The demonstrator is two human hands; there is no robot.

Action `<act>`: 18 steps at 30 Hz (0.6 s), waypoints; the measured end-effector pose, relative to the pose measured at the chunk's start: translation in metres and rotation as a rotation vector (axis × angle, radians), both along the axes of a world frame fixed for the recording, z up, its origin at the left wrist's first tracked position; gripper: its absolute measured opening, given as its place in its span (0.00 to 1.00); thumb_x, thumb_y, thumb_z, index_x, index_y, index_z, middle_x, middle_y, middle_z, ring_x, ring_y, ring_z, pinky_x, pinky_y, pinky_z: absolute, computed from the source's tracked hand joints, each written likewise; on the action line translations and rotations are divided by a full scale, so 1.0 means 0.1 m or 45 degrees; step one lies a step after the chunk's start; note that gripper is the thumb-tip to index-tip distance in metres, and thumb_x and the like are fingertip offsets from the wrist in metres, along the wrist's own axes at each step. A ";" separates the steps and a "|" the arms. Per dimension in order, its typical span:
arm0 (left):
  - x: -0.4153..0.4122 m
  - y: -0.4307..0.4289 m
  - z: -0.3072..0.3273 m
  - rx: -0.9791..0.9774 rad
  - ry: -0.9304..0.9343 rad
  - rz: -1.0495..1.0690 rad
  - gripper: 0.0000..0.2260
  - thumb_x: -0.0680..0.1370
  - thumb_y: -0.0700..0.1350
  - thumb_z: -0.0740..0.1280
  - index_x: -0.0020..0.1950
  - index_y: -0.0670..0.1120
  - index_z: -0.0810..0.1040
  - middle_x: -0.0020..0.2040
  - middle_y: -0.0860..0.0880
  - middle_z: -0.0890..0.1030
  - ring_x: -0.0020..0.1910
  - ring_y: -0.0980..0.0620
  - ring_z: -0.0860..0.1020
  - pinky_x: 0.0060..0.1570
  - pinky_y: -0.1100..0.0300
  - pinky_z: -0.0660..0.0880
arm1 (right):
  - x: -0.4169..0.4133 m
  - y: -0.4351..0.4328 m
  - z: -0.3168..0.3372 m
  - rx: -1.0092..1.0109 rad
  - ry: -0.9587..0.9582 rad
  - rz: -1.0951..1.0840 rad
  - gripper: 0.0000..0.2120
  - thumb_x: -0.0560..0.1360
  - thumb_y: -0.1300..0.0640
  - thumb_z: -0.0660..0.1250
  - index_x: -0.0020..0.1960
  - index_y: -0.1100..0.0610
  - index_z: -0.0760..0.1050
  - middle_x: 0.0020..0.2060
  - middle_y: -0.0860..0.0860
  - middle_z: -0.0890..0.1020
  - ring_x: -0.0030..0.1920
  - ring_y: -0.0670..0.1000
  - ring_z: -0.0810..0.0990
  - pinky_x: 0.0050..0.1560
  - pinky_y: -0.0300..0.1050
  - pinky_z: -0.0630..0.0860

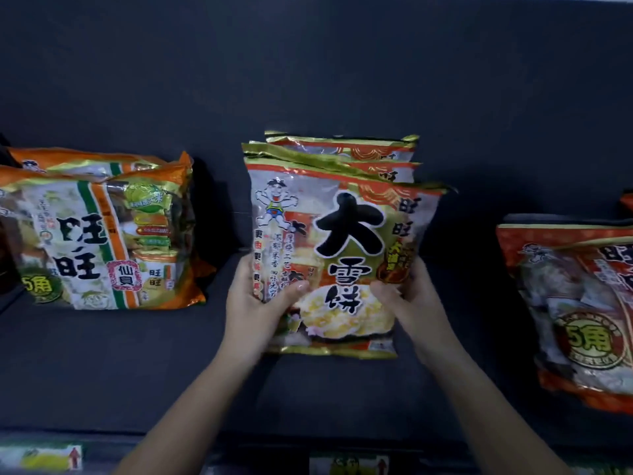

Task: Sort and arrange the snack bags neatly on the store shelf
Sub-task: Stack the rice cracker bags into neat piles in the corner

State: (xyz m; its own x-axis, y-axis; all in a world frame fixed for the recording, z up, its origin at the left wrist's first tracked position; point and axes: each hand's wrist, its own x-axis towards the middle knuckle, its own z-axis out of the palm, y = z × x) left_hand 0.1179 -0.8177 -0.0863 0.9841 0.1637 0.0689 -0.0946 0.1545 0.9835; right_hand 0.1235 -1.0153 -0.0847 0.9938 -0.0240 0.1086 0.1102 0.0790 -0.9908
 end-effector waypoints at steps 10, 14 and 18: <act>0.27 0.09 -0.40 0.484 -0.023 -0.137 0.36 0.56 0.61 0.80 0.56 0.63 0.61 0.62 0.53 0.70 0.65 0.54 0.70 0.62 0.55 0.72 | 0.18 0.17 -0.32 -0.073 -0.173 -0.289 0.28 0.68 0.41 0.71 0.65 0.36 0.64 0.61 0.40 0.74 0.64 0.46 0.73 0.66 0.55 0.70; 0.25 0.17 -0.52 0.741 0.017 -0.132 0.37 0.55 0.64 0.79 0.55 0.62 0.62 0.57 0.57 0.67 0.63 0.56 0.67 0.60 0.56 0.70 | 0.17 0.20 -0.46 -0.191 -0.104 -0.311 0.33 0.66 0.35 0.64 0.68 0.37 0.59 0.65 0.36 0.64 0.68 0.42 0.67 0.66 0.44 0.68; 0.23 0.26 -0.65 0.793 0.101 -0.225 0.35 0.55 0.68 0.75 0.55 0.58 0.65 0.57 0.53 0.70 0.61 0.54 0.70 0.60 0.54 0.72 | 0.12 0.18 -0.53 -0.153 -0.018 -0.167 0.35 0.72 0.41 0.63 0.74 0.45 0.55 0.66 0.41 0.71 0.63 0.38 0.72 0.59 0.31 0.70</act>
State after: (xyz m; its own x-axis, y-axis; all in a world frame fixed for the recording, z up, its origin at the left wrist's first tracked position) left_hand 0.1411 -0.7921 -0.1513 0.9985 -0.0481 0.0251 -0.0437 -0.4404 0.8967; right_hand 0.1354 -0.9973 -0.1375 0.9814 -0.1393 0.1323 0.1256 -0.0561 -0.9905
